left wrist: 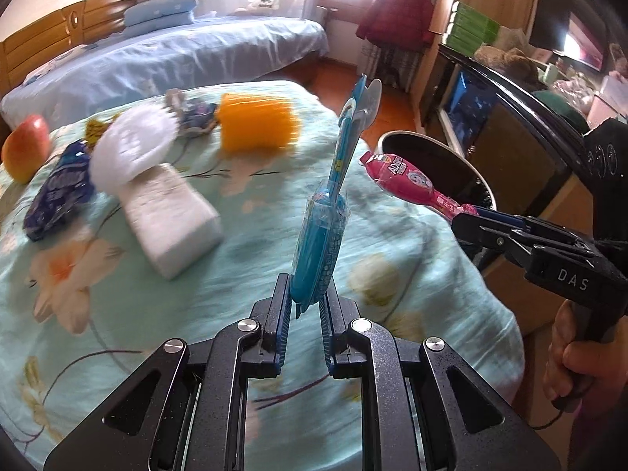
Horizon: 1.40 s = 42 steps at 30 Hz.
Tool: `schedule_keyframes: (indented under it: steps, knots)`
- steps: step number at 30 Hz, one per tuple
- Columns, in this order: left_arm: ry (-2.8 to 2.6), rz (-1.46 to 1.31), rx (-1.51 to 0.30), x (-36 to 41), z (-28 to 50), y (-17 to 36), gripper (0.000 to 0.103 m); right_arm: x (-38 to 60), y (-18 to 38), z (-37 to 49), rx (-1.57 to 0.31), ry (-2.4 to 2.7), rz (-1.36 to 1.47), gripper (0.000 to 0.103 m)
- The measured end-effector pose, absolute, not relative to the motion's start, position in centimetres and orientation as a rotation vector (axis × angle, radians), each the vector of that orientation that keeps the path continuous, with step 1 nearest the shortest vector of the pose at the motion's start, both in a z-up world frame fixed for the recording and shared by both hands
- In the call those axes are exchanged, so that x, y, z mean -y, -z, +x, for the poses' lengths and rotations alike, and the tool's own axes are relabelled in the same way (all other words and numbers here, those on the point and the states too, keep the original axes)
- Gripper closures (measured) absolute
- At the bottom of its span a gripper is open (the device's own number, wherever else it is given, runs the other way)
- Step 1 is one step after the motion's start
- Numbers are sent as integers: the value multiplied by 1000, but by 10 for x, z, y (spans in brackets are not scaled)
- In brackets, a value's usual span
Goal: Collect trash
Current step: 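Carry the toothbrush and pink candy toy over the black bin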
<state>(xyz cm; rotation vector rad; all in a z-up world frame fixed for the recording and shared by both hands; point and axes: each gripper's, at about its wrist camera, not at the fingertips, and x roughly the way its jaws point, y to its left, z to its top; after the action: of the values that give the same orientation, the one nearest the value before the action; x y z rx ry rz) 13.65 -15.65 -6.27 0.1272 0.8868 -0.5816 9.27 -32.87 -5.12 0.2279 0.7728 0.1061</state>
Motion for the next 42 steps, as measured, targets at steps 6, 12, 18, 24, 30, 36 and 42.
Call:
schedule_keyframes:
  steps: [6, 12, 18, 24, 30, 36, 42]
  knots:
    - [620, 157, -889, 180, 134, 62, 90, 349, 51, 84, -761, -62, 255, 70]
    - [644, 175, -897, 197, 135, 63, 90, 371, 50, 78, -750, -15, 278, 70]
    - [661, 189, -901, 212, 139, 62, 90, 392, 54, 73, -744, 23, 301, 70]
    - [685, 217, -897, 230, 141, 59, 90, 407, 55, 71, -737, 50, 321, 70]
    - [708, 243, -904, 252, 143, 58, 90, 420, 57, 66, -732, 79, 330, 70]
    - [726, 254, -911, 271, 148, 57, 90, 433, 59, 65, -731, 111, 336, 70]
    - [738, 267, -916, 284, 152, 57, 90, 442, 61, 67, -733, 133, 346, 70]
